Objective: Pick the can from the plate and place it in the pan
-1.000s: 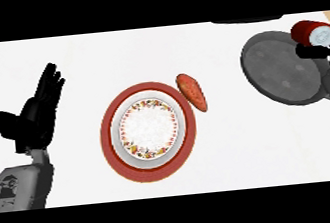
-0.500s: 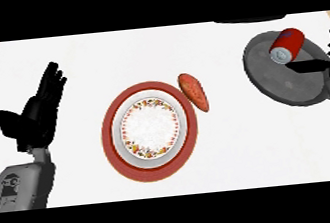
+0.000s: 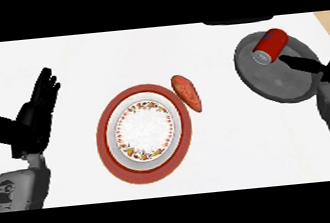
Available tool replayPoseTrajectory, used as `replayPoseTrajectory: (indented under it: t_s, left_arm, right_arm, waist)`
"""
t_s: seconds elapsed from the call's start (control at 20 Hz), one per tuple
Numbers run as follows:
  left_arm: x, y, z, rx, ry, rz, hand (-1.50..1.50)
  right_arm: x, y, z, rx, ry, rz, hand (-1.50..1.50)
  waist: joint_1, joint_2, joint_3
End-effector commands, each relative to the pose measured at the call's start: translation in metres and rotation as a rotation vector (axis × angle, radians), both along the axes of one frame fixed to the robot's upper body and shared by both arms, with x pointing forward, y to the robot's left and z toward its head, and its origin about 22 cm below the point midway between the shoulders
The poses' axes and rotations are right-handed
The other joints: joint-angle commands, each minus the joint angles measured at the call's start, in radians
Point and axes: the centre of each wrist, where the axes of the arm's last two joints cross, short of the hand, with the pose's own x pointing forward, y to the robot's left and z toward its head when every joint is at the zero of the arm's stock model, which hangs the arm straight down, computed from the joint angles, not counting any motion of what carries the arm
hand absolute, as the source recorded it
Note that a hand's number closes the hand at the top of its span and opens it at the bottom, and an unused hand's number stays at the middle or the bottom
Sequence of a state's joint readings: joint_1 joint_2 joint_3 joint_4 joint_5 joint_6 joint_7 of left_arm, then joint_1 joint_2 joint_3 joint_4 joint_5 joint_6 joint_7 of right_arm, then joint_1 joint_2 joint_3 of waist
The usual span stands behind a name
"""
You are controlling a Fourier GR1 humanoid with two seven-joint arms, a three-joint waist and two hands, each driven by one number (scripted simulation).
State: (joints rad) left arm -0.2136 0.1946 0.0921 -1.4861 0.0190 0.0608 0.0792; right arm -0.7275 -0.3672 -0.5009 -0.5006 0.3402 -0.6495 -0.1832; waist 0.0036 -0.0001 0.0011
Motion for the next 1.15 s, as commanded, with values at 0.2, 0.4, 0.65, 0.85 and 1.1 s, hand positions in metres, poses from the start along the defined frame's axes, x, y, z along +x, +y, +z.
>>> replayPoseTrajectory:
  t_s: [0.2, 0.4, 0.65, 0.85, 1.1]
  left_arm:
    - [-0.017, 0.023, -0.006, 0.016, 0.017, 0.060, 0.00]
    - [-0.009, 0.019, -0.001, 0.010, 0.023, 0.086, 0.00]
    - [-0.016, 0.025, -0.002, 0.005, 0.045, 0.057, 0.00]
    - [-0.008, 0.025, 0.001, 0.005, 0.001, 0.073, 0.00]
    - [-0.006, 0.022, -0.007, 0.000, 0.003, 0.046, 0.00]
  right_arm:
    - [-0.043, 0.021, -0.022, 0.158, -0.167, 0.172, -1.50]
    - [-0.072, 0.037, -0.017, 0.155, -0.198, 0.225, -1.50]
    - [-0.126, 0.050, 0.001, 0.146, -0.206, 0.213, -1.50]
    - [-0.179, 0.074, 0.013, 0.163, -0.193, 0.222, -1.50]
    - [-0.234, 0.087, 0.051, 0.103, -0.143, 0.185, -1.50]
  waist:
    - [-0.047, -0.022, -0.004]
    - [-0.075, -0.028, -0.006]
    - [-0.068, -0.024, -0.006]
    - [-0.059, -0.015, -0.005]
    - [-0.028, -0.004, -0.003]
